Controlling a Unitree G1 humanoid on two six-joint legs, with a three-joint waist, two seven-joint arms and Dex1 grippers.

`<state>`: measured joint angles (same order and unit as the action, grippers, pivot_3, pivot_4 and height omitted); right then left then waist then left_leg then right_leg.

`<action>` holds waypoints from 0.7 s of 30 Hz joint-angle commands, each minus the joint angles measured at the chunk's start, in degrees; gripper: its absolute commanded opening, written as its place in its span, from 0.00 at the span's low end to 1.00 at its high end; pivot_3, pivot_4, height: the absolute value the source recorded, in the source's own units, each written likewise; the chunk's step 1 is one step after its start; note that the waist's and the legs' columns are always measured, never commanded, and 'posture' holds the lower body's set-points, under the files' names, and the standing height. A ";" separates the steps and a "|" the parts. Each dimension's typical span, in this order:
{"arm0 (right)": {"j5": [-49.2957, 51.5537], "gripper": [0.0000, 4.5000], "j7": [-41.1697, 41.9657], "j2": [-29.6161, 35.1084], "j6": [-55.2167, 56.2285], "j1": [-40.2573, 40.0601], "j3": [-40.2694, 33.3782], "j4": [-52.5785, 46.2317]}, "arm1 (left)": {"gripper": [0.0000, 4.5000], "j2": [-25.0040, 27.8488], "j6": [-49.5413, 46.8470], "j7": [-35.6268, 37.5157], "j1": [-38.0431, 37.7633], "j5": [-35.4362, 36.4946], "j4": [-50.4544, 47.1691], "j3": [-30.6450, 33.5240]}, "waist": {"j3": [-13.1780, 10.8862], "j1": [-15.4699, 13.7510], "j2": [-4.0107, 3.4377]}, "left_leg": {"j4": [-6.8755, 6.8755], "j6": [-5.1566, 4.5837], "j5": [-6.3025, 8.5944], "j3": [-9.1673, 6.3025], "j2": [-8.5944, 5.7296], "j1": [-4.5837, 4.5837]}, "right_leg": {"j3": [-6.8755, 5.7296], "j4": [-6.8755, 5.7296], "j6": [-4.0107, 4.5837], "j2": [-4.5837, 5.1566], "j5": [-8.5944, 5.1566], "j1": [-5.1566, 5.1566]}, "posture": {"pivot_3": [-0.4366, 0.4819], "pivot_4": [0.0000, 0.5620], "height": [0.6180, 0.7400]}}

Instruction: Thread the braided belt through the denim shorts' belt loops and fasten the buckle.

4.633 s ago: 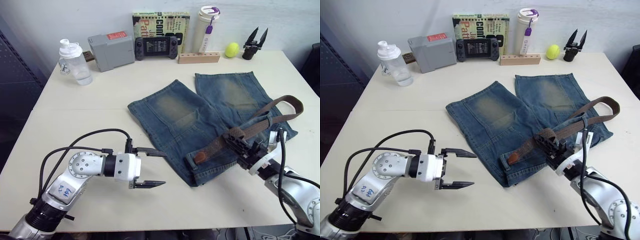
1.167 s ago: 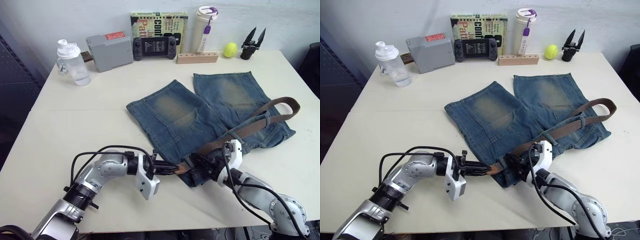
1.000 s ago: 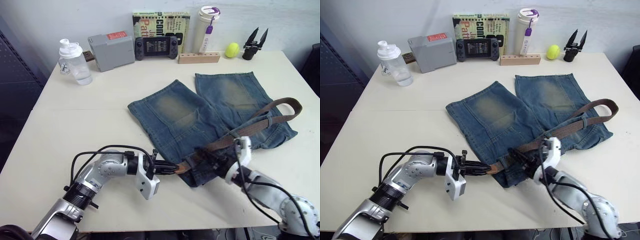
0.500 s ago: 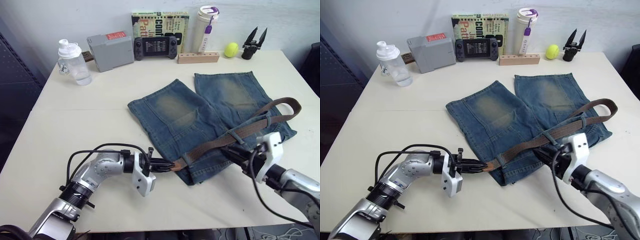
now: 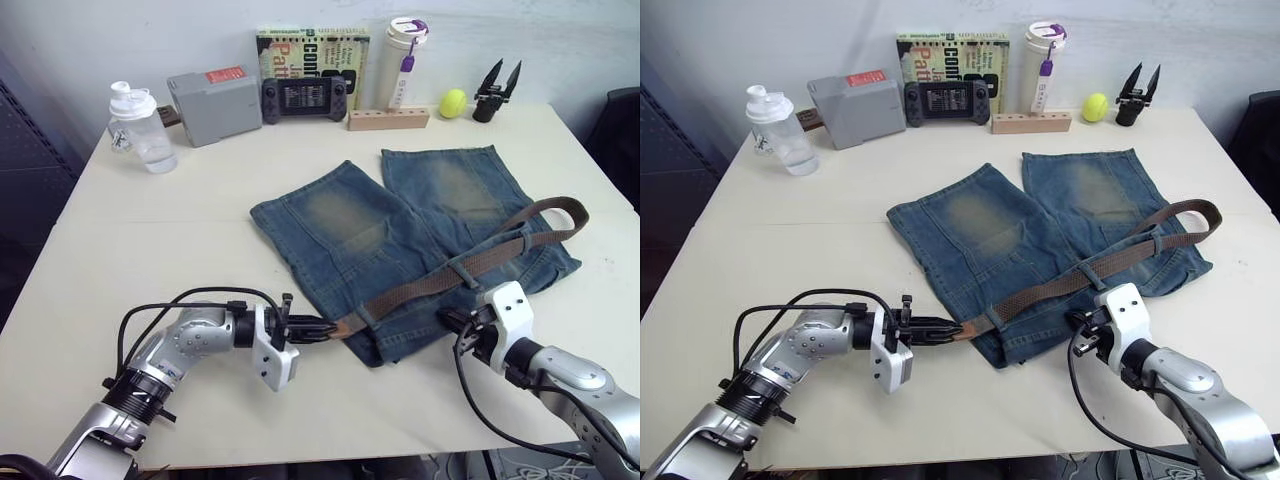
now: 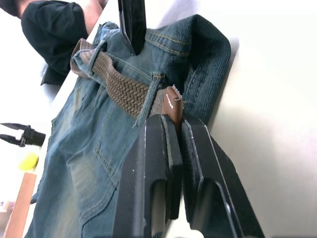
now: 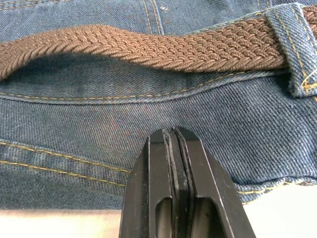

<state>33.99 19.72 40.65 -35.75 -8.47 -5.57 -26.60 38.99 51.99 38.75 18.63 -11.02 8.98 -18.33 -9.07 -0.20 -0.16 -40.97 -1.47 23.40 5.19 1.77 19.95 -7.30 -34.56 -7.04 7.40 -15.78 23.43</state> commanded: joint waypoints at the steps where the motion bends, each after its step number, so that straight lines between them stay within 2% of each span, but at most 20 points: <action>1: -1.11 0.01 -1.39 -2.01 -5.17 -0.89 1.64 1.45 | 0.00 13.13 10.04 -0.26 -6.72 4.30 9.93 8.70 | 0.00 0.58 0.01 | 0.04 0.03 0.02 0.01 0.03 -0.07 | 0.00 0.00 0.05 0.00 -0.03 0.00 | 0.48 0.27 0.92; 4: -1.15 0.01 -1.61 -3.05 -6.21 0.14 1.28 1.46 | 0.00 21.20 21.19 -0.87 -12.00 2.65 23.34 9.91 | 0.01 0.90 0.02 | 0.40 0.12 0.07 0.18 0.12 -0.55 | -0.17 -0.14 0.25 0.12 -0.14 -0.09 | 0.48 0.27 0.92; 7: -1.73 0.01 -1.51 -3.96 -6.96 1.11 1.48 1.57 | 0.00 26.98 29.39 -4.62 -14.80 -6.18 39.16 11.47 | 0.34 1.36 0.20 | 0.70 0.03 0.12 0.36 0.10 -0.83 | -0.26 -0.08 0.28 0.32 -0.15 -0.16 | 0.48 0.27 0.92; 9: -2.15 0.01 -1.43 -4.68 -7.29 1.64 1.55 1.89 | 0.00 29.98 29.77 -9.69 -15.23 -12.94 46.58 11.44 | 0.54 1.90 0.19 | 0.85 0.01 0.13 0.38 0.11 -0.88 | -0.34 -0.08 0.30 0.33 -0.17 -0.15 | 0.48 0.27 0.92; 13: -2.97 0.01 -1.13 -5.70 -7.58 2.41 1.80 2.58 | 0.00 32.82 30.43 -19.24 -14.83 -22.08 50.28 10.47 | 0.75 2.17 -0.08 | 1.24 0.01 0.13 0.81 0.13 -1.30 | -0.43 -0.18 0.41 0.38 -0.22 -0.16 | 0.48 0.27 0.92; 16: -3.29 0.01 -0.80 -6.10 -7.87 3.18 1.86 3.21 | 0.00 32.92 31.44 -24.07 -13.43 -25.09 50.25 9.66 | 0.90 2.20 -0.36 | 1.91 -0.02 0.15 1.35 0.14 -2.01 | -0.46 -0.14 0.57 0.55 -0.34 -0.61 | 0.48 0.27 0.92; 18: -3.42 0.01 -0.61 -6.25 -8.19 3.93 1.83 3.60 | 0.00 32.54 32.59 -25.54 -12.29 -25.40 49.89 9.31 | 0.91 2.14 -0.39 | 1.95 -0.02 0.15 1.40 0.15 -2.09 | -0.49 -0.19 0.60 0.61 -0.36 -0.60 | 0.48 0.27 0.92; 21: -3.76 0.00 -0.38 -6.34 -8.35 4.71 1.94 4.23 | 0.27 31.80 34.77 -24.84 -10.07 -21.60 49.75 7.69 | 0.94 1.94 -0.33 | 1.94 -0.02 0.15 1.54 0.10 -2.52 | -0.58 -0.33 0.62 0.82 -0.36 -0.61 | 0.48 0.27 0.92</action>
<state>32.30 20.02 34.80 -41.91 -3.15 -4.36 -25.51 71.13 87.27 11.32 9.27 -31.19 56.33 -7.41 -8.13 1.74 -0.49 -39.02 -1.51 23.57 6.77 1.84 17.37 -7.98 -34.96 -6.41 8.40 -16.15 22.81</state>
